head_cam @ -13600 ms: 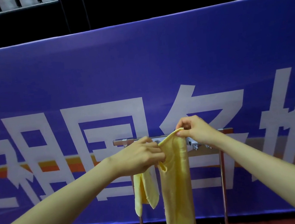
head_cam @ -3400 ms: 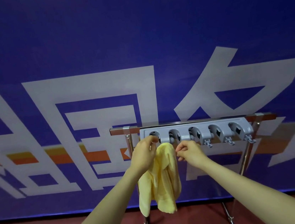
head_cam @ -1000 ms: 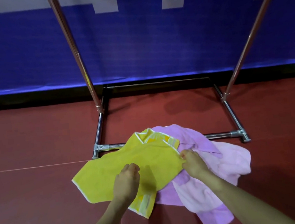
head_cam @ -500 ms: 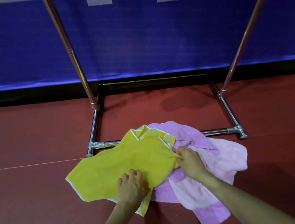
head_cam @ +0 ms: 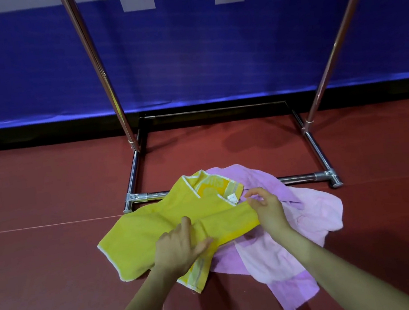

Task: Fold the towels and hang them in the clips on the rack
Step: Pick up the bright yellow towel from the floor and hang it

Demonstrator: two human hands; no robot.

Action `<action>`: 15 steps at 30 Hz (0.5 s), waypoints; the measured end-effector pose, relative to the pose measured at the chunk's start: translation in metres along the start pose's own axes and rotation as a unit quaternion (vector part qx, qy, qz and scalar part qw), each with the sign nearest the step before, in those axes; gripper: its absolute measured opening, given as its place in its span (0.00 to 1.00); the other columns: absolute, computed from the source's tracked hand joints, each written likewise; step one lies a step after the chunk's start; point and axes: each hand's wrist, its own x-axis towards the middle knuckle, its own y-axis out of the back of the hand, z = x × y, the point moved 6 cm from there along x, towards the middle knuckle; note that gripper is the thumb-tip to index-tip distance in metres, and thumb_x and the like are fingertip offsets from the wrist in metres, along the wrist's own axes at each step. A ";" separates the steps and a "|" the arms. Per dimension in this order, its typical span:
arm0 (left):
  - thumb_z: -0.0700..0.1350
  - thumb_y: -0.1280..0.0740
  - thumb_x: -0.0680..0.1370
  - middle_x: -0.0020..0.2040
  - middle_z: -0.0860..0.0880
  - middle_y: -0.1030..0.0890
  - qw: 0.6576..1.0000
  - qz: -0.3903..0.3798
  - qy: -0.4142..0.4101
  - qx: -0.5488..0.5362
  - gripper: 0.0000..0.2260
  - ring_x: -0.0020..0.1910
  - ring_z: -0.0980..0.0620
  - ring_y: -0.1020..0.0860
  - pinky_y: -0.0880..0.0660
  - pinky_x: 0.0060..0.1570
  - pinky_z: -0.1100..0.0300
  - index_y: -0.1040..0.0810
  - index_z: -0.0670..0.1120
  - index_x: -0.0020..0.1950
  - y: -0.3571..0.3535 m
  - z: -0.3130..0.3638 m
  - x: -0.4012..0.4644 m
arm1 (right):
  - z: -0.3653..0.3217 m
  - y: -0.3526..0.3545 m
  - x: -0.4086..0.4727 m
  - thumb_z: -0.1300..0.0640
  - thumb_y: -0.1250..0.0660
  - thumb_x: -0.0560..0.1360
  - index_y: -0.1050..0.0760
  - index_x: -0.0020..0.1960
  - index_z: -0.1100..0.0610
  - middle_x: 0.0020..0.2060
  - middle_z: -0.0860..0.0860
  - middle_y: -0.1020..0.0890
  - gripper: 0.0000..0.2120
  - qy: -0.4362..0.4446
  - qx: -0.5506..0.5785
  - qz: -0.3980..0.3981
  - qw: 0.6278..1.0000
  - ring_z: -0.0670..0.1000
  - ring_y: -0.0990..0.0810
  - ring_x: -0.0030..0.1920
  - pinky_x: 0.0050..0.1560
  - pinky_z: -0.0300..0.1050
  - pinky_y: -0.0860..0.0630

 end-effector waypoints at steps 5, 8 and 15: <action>0.55 0.20 0.47 0.19 0.51 0.31 0.994 -0.033 -0.013 0.105 0.27 0.14 0.49 0.31 0.42 0.21 0.66 0.29 0.44 0.36 -0.023 -0.009 0.001 | 0.001 0.007 0.002 0.67 0.33 0.74 0.21 0.41 0.60 0.30 0.48 0.20 0.05 -0.037 0.063 -0.040 0.997 0.45 0.25 0.29 0.28 0.34 0.31; 0.52 0.18 0.49 0.24 0.51 0.27 0.993 -0.080 0.004 0.082 0.23 0.21 0.49 0.26 0.33 0.26 0.62 0.29 0.47 0.32 -0.033 -0.010 -0.006 | 0.005 0.010 0.001 0.71 0.36 0.74 0.22 0.43 0.63 0.34 0.56 0.22 0.07 -0.042 0.060 -0.066 0.995 0.51 0.26 0.30 0.29 0.36 0.29; 0.36 0.33 0.68 0.39 0.46 0.25 0.985 0.111 0.124 0.050 0.11 0.36 0.43 0.26 0.34 0.37 0.53 0.29 0.46 0.47 -0.011 -0.017 -0.008 | 0.022 0.021 -0.006 0.74 0.39 0.72 0.19 0.38 0.58 0.37 0.58 0.18 0.15 -0.079 0.068 -0.030 0.994 0.56 0.21 0.41 0.45 0.47 0.24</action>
